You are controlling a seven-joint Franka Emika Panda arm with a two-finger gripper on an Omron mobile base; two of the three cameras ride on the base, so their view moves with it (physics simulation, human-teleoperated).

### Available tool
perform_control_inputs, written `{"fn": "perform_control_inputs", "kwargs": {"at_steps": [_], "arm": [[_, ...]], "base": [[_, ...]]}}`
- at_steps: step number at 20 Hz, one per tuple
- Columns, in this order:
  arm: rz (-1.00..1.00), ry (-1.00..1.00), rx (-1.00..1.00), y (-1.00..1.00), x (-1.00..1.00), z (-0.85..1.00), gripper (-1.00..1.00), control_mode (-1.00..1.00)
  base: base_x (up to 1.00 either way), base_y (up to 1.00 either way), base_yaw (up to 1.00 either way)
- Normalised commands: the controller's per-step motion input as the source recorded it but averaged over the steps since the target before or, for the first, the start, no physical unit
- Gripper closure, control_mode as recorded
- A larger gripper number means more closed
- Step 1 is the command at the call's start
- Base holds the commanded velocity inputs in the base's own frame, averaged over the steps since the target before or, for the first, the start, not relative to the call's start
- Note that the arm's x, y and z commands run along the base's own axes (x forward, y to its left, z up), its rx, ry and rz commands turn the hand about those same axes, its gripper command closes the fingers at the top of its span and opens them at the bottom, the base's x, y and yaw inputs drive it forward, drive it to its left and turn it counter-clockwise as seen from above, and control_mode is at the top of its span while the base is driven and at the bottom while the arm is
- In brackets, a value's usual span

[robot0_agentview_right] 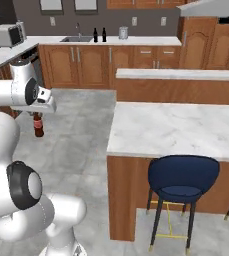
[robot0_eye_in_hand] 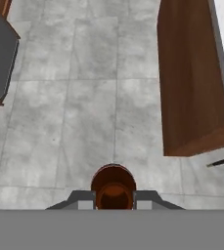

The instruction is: Place the large bottle from the dining counter next to the other large bottle outside the sink, and place the small bottle from the dining counter next to the other small bottle inside the sink.

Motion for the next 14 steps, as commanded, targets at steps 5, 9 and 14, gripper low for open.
{"fn": "perform_control_inputs", "kwargs": {"at_steps": [5, 9, 14], "arm": [[0.0, 0.0, 0.0, 0.0, 0.0, 0.0, 1.0, 1.0], [0.0, 0.0, 0.0, 0.0, 0.0, 0.0, 1.0, 1.0], [0.0, 0.0, 0.0, 0.0, 0.0, 0.0, 1.0, 1.0]], "base": [[1.0, 1.0, -0.03], [1.0, 0.92, -0.04], [1.0, 0.82, -0.04]]}}
